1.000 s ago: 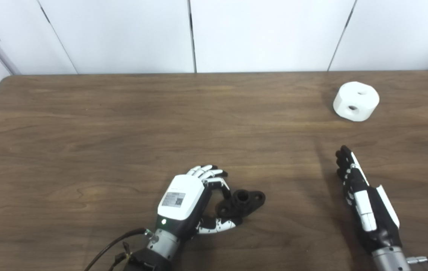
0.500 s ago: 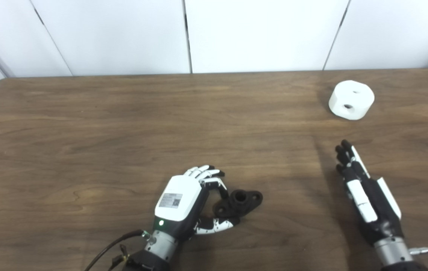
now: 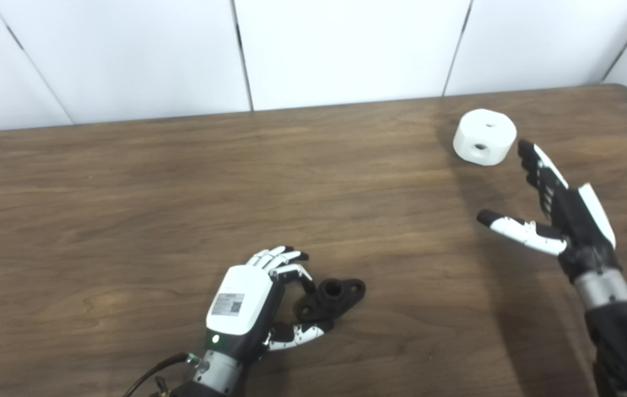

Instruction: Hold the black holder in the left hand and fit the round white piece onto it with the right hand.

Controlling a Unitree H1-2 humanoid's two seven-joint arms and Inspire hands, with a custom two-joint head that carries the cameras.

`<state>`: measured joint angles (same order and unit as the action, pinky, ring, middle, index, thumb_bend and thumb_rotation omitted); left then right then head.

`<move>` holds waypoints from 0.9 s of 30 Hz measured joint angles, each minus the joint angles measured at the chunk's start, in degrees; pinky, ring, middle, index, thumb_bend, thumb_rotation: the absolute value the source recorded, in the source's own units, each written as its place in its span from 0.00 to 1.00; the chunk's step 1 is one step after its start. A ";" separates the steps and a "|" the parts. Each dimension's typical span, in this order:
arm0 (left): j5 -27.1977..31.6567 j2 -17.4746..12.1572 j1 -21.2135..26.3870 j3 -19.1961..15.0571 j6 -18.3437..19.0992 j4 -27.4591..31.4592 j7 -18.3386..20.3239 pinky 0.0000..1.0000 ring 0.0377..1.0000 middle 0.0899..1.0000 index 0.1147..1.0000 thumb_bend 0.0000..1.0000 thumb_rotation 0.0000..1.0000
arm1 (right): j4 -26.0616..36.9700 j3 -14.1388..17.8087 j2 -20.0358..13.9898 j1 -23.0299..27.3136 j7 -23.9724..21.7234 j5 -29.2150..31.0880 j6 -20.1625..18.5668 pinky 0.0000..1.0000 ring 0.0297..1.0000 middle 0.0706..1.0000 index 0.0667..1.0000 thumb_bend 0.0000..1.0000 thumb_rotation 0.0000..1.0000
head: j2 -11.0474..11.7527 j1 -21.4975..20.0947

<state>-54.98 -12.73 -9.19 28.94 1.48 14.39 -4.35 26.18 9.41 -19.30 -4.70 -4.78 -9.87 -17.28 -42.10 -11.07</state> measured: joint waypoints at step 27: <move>1.36 -0.05 -0.34 -1.14 -3.68 -2.03 -2.49 0.83 0.83 0.76 0.42 0.52 0.04 | -16.60 -10.67 -9.74 24.43 -5.85 -23.48 -9.31 0.97 1.00 1.00 0.93 0.82 0.29 | 5.89 -7.74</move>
<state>-53.62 -12.79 -9.53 27.80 -2.21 12.36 -6.84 9.59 -1.26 -29.04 19.73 -10.63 -33.35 -26.59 -36.21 -18.81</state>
